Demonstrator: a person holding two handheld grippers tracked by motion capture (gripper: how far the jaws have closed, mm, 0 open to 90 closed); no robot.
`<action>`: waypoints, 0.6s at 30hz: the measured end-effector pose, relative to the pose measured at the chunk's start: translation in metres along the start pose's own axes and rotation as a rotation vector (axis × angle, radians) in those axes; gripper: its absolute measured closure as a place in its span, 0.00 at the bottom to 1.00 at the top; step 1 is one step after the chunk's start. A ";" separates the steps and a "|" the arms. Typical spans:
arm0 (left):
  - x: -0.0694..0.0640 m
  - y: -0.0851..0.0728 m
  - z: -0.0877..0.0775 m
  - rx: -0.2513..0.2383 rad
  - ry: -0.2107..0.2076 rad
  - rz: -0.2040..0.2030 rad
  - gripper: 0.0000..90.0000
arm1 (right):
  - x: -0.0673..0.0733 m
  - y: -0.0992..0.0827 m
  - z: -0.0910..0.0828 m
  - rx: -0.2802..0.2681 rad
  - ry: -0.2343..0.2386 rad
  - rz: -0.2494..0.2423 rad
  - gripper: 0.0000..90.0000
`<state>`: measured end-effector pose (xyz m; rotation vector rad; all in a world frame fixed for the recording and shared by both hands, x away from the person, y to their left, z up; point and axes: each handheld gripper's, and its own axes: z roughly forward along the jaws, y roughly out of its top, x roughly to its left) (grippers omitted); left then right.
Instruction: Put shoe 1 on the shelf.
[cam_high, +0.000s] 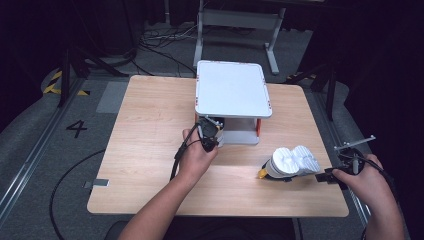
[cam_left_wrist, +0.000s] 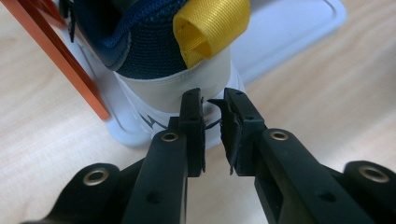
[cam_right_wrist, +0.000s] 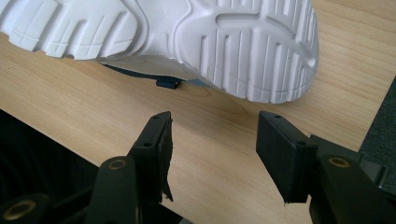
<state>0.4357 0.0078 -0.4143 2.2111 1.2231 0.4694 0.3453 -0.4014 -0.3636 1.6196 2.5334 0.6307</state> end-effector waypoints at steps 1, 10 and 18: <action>0.001 0.001 0.002 -0.004 0.009 0.000 0.86 | 0.000 -0.001 0.000 0.001 -0.003 -0.001 0.52; 0.000 0.002 0.018 -0.069 0.086 0.064 0.78 | -0.001 -0.010 -0.004 -0.003 -0.014 0.017 0.52; -0.003 -0.004 0.032 -0.184 0.124 0.081 0.74 | -0.002 -0.015 -0.006 -0.006 -0.021 0.026 0.52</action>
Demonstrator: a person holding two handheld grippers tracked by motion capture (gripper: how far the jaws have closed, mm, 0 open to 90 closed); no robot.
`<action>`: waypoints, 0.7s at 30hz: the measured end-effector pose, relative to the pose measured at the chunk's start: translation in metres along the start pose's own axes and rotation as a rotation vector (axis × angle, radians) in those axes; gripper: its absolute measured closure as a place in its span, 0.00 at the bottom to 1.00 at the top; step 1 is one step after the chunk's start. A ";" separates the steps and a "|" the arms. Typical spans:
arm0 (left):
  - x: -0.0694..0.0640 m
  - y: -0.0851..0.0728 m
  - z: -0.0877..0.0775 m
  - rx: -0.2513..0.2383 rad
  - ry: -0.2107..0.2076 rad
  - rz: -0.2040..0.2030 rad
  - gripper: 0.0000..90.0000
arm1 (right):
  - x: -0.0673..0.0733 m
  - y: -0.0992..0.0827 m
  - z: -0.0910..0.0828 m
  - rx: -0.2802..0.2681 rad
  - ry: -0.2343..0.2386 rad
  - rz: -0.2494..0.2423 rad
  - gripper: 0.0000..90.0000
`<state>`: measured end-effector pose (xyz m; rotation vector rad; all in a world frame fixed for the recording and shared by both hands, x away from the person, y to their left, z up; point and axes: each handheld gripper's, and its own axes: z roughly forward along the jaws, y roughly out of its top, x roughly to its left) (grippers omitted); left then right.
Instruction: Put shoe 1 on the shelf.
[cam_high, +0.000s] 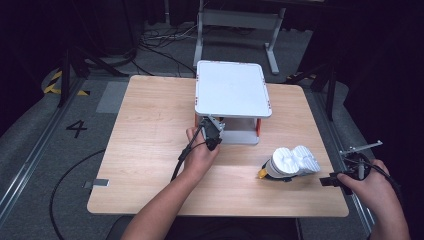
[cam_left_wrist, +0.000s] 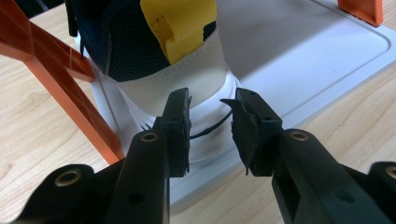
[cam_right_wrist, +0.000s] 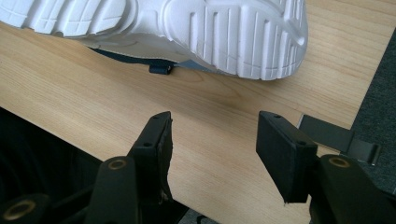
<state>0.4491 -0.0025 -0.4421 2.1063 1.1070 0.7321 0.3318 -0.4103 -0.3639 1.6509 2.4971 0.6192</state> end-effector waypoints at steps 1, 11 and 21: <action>0.000 0.000 0.000 -0.004 0.004 0.004 0.74 | 0.000 0.000 0.000 0.000 0.001 0.000 0.52; -0.001 0.011 -0.019 0.088 -0.077 -0.018 0.63 | 0.000 0.003 0.000 -0.005 0.004 -0.008 0.52; 0.009 0.030 -0.085 0.146 -0.110 0.013 0.49 | 0.002 0.010 0.002 -0.017 0.004 -0.024 0.51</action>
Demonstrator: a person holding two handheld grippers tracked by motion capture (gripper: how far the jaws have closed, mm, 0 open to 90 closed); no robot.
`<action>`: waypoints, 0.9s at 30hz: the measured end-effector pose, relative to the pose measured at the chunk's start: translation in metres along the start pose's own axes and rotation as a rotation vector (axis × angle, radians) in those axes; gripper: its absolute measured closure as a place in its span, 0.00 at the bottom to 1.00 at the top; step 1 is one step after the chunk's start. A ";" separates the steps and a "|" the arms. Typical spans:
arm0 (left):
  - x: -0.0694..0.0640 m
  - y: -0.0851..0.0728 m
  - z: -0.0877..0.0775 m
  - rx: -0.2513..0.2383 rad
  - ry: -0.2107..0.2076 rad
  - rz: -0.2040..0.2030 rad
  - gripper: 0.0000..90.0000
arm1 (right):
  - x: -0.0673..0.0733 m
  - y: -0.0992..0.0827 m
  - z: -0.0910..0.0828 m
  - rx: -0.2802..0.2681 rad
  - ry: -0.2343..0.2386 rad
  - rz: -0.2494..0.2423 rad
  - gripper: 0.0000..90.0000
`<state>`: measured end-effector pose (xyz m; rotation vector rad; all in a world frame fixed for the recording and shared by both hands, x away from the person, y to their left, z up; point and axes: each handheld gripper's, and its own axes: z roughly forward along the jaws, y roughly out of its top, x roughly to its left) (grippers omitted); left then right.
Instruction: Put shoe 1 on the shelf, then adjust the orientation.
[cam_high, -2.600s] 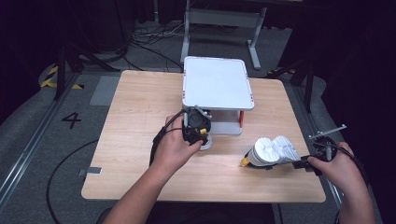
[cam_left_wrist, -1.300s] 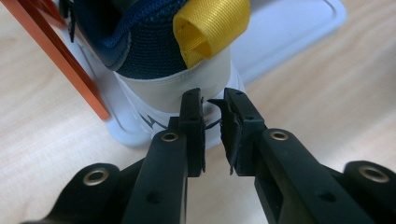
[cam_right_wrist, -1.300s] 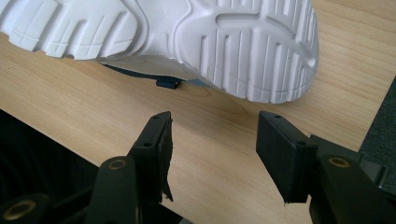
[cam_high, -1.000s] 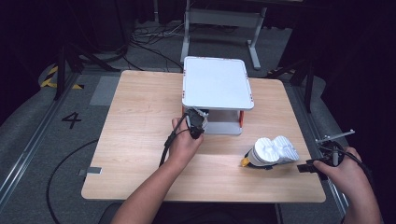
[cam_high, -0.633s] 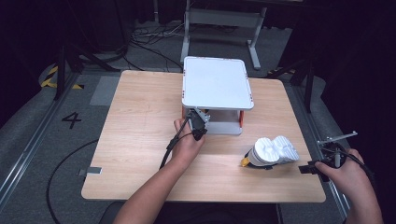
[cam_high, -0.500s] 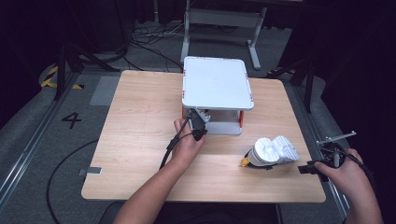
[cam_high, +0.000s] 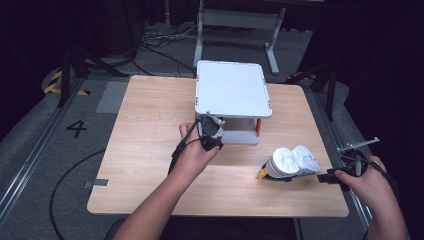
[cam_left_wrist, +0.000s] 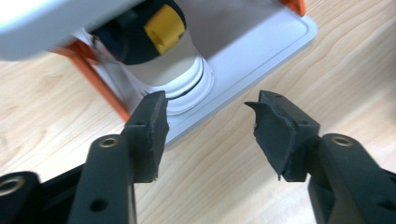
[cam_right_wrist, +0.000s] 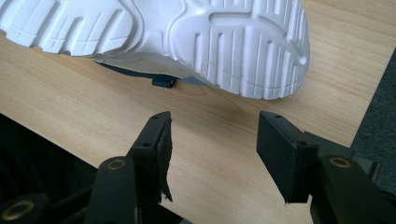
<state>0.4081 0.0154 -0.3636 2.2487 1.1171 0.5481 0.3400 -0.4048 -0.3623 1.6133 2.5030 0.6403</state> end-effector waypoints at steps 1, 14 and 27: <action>0.003 0.001 -0.008 0.003 0.001 -0.001 0.48 | 0.000 0.000 0.000 -0.003 -0.002 -0.001 0.51; 0.059 -0.024 -0.045 0.202 -0.021 -0.032 0.29 | 0.002 0.006 0.000 -0.110 -0.037 -0.011 0.43; 0.112 -0.065 -0.039 0.320 0.047 -0.121 0.25 | 0.014 0.025 0.011 -0.114 -0.035 -0.144 0.60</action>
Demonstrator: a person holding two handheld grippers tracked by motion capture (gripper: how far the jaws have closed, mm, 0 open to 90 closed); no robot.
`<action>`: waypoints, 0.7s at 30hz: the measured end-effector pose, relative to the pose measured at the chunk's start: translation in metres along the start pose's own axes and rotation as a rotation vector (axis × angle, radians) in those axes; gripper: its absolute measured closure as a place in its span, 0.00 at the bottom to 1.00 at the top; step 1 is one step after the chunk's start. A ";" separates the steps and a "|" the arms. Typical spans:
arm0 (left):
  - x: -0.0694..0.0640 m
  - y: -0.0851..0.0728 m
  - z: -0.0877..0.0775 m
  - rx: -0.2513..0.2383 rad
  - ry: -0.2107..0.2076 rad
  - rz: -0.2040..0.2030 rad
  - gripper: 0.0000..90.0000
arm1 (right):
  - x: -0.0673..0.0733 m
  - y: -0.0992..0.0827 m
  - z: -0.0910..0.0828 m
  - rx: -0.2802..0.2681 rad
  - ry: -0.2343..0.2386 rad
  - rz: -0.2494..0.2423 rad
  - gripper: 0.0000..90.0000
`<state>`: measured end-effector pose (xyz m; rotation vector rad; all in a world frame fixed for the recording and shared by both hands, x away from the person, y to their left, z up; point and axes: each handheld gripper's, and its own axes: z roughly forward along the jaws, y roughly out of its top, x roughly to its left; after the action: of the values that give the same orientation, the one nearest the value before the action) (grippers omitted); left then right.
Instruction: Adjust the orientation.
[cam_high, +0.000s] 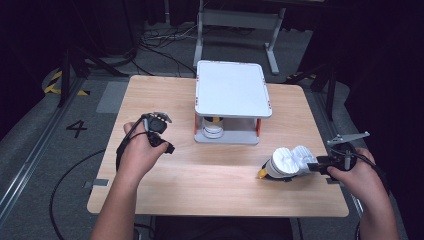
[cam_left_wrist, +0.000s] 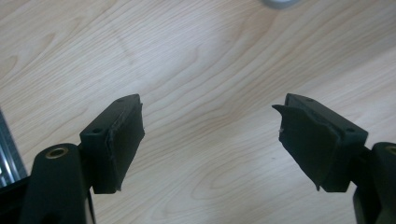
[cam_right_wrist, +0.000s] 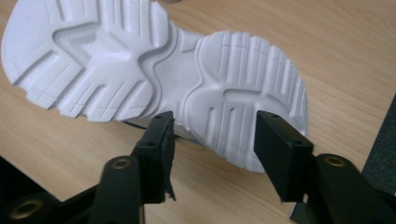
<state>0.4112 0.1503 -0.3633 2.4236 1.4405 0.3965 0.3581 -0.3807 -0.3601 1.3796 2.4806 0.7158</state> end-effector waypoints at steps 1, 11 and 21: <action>0.004 -0.002 0.002 0.003 -0.008 0.000 0.25 | 0.001 0.001 0.001 0.007 0.000 0.005 0.64; 0.018 -0.006 0.008 0.010 0.017 0.007 0.33 | 0.005 0.010 0.014 -0.051 0.022 0.017 0.93; 0.017 -0.006 0.012 0.017 0.010 0.002 0.31 | 0.020 0.019 0.033 -0.049 0.027 -0.033 0.96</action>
<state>0.4186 0.1668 -0.3749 2.4394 1.4514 0.3987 0.3746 -0.3451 -0.3774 1.3177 2.4830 0.7877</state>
